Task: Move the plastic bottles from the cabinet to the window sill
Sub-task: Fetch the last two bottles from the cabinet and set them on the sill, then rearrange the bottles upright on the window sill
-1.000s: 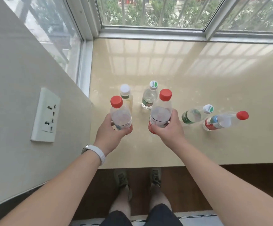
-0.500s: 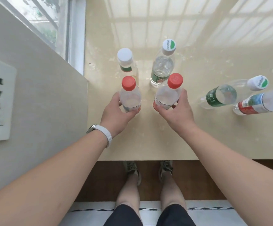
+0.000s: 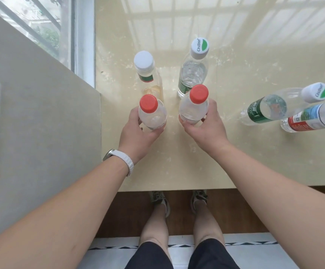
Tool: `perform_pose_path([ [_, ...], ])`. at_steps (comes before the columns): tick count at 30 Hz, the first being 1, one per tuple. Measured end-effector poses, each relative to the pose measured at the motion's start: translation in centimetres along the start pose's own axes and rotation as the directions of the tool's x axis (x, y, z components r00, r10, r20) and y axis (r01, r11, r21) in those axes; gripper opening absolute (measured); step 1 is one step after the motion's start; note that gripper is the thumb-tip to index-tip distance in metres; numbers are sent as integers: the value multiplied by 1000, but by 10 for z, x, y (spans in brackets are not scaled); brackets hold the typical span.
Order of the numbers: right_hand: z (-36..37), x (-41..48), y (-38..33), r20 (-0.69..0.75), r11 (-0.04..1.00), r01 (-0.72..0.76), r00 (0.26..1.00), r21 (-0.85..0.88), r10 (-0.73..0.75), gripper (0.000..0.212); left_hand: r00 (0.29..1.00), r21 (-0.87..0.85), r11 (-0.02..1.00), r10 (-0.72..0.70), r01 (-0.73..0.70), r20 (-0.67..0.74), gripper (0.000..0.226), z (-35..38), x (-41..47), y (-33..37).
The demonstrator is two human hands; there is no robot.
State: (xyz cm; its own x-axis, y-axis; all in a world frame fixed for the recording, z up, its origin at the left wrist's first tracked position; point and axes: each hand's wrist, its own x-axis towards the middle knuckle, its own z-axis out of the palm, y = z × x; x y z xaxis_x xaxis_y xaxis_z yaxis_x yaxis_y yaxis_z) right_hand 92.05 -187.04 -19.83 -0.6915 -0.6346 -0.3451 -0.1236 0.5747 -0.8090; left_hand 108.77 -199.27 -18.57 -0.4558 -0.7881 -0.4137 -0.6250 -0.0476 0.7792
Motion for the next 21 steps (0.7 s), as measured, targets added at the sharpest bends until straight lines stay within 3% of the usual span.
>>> perform_pose_path([
  [5,-9,-4,5,61,1000,12,998,-17,-11,68,998,-35,999,-34,35,47,78,-5,-7,-1],
  [11,-41,-20,-2,120,998,-9,993,-56,16,96,999,-128,992,4,1,36,101,-40,-33,21],
  [13,-54,-26,-16,116,999,-2,993,-52,8,92,999,-164,986,32,-33,-10,99,-55,-43,38],
  [16,-72,-30,-41,91,999,25,996,-35,-22,77,996,-186,979,69,-78,-55,79,-75,-52,65],
  [21,-95,-16,-90,-27,987,143,989,-75,-145,48,981,-68,989,118,-130,-152,50,-97,-31,115],
])
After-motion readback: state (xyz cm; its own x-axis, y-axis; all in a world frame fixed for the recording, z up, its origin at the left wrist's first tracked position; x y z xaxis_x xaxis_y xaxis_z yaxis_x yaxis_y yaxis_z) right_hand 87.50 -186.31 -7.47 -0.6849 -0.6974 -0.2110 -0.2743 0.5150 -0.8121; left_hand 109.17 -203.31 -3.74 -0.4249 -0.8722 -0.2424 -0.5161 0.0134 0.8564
